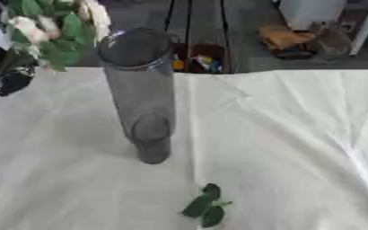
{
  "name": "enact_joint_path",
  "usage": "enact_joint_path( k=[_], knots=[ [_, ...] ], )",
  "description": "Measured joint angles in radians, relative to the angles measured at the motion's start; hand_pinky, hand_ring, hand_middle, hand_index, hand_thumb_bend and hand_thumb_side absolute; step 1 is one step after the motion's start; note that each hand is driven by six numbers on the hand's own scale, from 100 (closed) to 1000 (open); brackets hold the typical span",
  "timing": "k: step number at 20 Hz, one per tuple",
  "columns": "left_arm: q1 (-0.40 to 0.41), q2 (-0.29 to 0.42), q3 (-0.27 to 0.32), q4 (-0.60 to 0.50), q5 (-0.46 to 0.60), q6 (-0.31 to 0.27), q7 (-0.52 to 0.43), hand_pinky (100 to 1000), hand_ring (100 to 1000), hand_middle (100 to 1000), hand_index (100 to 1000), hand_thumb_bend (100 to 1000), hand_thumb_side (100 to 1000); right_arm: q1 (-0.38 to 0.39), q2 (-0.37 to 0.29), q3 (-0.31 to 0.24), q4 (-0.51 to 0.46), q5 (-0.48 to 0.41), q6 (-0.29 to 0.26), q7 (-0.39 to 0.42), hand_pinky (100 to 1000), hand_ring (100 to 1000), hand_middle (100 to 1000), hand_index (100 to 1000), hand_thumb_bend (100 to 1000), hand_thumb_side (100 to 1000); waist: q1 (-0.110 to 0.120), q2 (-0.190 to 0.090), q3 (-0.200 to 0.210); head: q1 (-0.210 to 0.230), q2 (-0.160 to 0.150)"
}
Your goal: Arrange flowers into the vase.
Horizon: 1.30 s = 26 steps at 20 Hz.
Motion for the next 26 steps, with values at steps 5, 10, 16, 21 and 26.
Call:
enact_joint_path(
  k=[5, 10, 16, 21, 26],
  knots=[
    [0.000, 0.007, 0.004, -0.045, 0.104, 0.007, 0.029, 100, 100, 100, 100, 100, 456, 0.003, 0.000, -0.002, 0.000, -0.005, 0.001, 0.002, 653, 684, 534, 753, 100, 1000, 0.000, -0.007, 0.003, -0.003, 0.000],
    [0.000, 0.009, 0.009, -0.099, 0.212, 0.019, 0.057, 100, 100, 100, 100, 100, 473, 0.007, 0.000, -0.005, 0.000, -0.009, 0.002, 0.006, 653, 684, 534, 753, 100, 1000, 0.001, -0.015, 0.007, -0.005, 0.000],
    [-0.016, 0.009, 0.017, -0.146, 0.361, 0.042, 0.087, 100, 100, 100, 100, 100, 501, 0.008, -0.001, -0.005, 0.000, -0.014, 0.002, 0.007, 654, 684, 534, 754, 100, 1000, 0.009, -0.029, 0.012, -0.009, 0.006],
    [-0.045, 0.009, 0.020, -0.179, 0.501, 0.059, 0.114, 100, 100, 100, 100, 100, 519, 0.017, -0.003, -0.006, 0.000, -0.020, 0.003, 0.009, 655, 685, 534, 754, 100, 1000, 0.020, -0.044, 0.013, -0.013, 0.024],
    [-0.084, 0.008, 0.019, -0.207, 0.619, 0.070, 0.155, 100, 100, 100, 100, 100, 535, 0.026, -0.011, -0.006, 0.000, -0.028, 0.005, 0.012, 655, 685, 534, 755, 100, 1000, 0.035, -0.059, 0.016, -0.014, 0.045]
  ],
)
